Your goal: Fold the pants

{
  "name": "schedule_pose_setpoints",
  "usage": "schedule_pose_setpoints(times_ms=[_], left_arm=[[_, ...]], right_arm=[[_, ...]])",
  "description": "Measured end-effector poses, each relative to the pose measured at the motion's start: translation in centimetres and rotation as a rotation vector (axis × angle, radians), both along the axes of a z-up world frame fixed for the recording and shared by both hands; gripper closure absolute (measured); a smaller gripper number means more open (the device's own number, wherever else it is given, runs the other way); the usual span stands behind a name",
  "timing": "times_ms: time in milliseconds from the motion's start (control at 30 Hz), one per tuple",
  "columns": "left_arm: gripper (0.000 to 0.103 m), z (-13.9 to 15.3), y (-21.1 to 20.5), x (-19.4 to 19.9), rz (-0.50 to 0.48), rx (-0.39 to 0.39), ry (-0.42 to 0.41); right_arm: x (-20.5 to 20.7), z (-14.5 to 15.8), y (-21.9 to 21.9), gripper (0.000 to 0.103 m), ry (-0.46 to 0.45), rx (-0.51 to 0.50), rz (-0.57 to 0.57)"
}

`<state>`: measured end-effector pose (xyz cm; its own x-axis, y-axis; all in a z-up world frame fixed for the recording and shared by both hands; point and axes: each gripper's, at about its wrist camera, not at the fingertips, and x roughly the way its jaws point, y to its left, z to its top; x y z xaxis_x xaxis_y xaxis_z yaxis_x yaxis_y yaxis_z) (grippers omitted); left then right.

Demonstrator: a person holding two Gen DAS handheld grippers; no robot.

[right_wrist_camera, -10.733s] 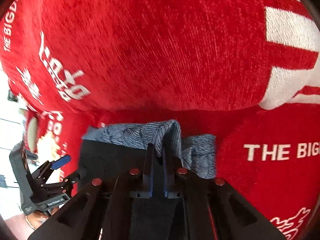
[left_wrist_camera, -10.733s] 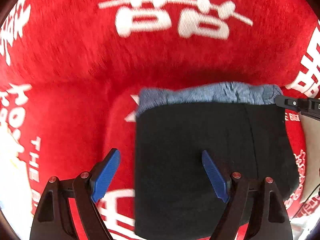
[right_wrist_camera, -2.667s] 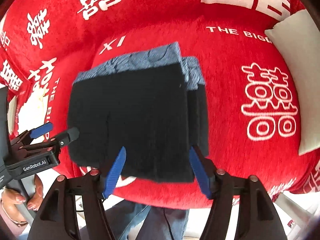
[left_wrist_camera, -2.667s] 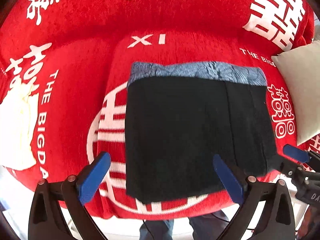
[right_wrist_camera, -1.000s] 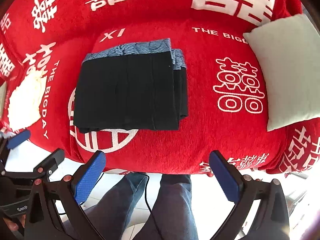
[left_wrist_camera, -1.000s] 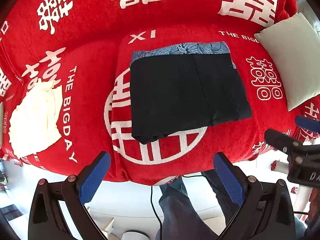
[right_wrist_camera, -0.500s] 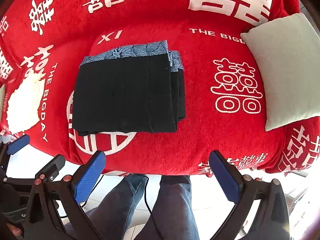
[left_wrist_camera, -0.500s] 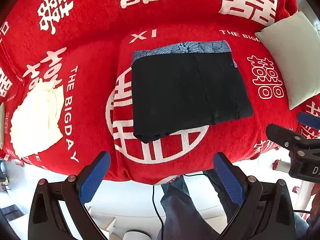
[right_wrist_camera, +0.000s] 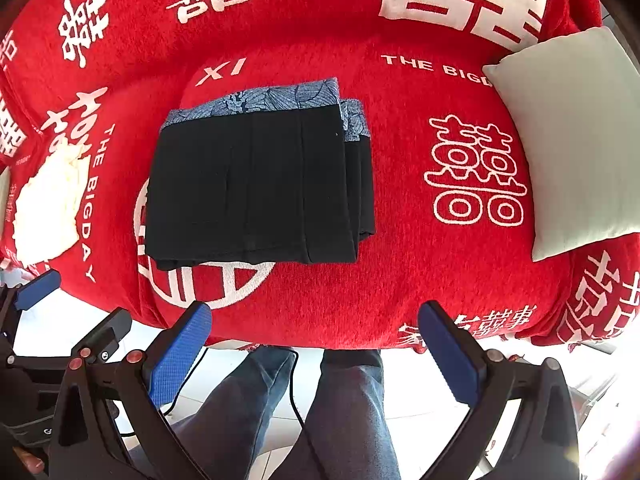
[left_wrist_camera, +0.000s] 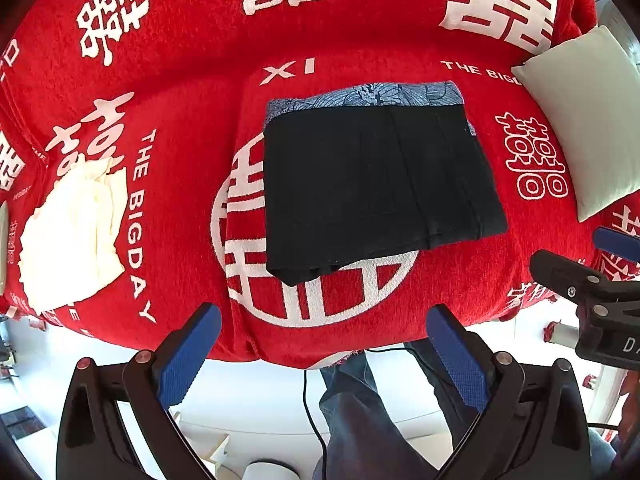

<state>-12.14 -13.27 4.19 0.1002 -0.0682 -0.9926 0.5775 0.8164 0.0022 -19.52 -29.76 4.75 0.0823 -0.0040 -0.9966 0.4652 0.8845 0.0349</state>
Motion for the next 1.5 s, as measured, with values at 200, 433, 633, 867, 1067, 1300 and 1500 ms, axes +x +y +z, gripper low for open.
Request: schedule_pose_setpoints(times_ms=[200, 433, 633, 867, 1067, 1300, 1500], left_arm=[[0.000, 0.1, -0.1, -0.1, 0.016, -0.002, -0.010], [0.000, -0.1, 0.0, 0.1, 0.032, -0.002, -0.004], [0.000, 0.0, 0.1, 0.3, 0.040, -0.008, -0.007], [0.000, -0.1, 0.0, 0.7, 0.042, -0.001, -0.007], [0.000, -0.2, -0.2, 0.8, 0.037, 0.003, -0.012], [0.000, -0.4, -0.2, 0.8, 0.048, 0.010, -0.007], [0.000, -0.4, -0.1, 0.9, 0.056, 0.008, -0.010]], right_arm=[[0.0, 0.3, 0.1, 0.000, -0.008, -0.010, 0.007], [0.1, 0.3, 0.0, 0.000, -0.014, -0.017, 0.006], [0.3, 0.1, 0.1, 0.000, -0.001, -0.022, 0.011], [0.6, 0.1, 0.2, 0.000, 0.000, -0.025, 0.018], [0.8, 0.0, 0.1, 0.000, 0.001, -0.027, 0.016], [1.0, -0.2, 0.1, 0.000, 0.005, -0.026, 0.025], [1.2, -0.3, 0.2, 0.000, 0.006, -0.026, 0.032]])
